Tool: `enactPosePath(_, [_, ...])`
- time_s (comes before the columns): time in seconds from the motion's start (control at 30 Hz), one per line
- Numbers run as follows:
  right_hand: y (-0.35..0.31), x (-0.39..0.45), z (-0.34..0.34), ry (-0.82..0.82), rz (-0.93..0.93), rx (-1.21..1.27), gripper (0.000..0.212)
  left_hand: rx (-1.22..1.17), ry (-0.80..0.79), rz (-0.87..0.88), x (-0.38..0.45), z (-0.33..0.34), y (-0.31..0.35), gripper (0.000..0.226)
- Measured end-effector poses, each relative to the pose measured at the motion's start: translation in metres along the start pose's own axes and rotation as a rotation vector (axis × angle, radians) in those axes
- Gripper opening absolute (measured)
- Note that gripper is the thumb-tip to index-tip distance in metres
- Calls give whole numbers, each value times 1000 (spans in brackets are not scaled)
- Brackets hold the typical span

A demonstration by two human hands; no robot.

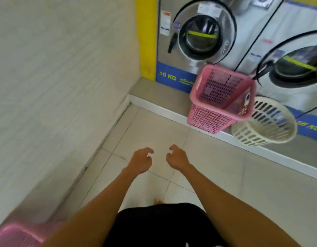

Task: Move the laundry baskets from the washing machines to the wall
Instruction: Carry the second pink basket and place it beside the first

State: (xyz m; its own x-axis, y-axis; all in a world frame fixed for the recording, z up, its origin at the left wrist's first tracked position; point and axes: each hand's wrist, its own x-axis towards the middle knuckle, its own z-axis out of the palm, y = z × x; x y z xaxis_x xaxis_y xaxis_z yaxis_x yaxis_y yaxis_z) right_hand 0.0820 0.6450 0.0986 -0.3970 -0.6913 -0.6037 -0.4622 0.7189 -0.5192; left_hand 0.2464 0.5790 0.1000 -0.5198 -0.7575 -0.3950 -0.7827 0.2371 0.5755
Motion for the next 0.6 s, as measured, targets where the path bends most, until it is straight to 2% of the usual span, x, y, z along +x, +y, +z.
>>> enactPosePath(0.23, [51, 48, -99, 144, 113, 162, 46, 126, -135, 172, 111, 1, 93, 35])
enactPosePath(0.4, [84, 101, -155, 202, 185, 201, 45, 173, -207, 169, 195, 9, 133, 39])
enactPosePath(0.6, [103, 174, -221, 202, 276, 205, 49, 112, -276, 88, 299, 15, 178, 41])
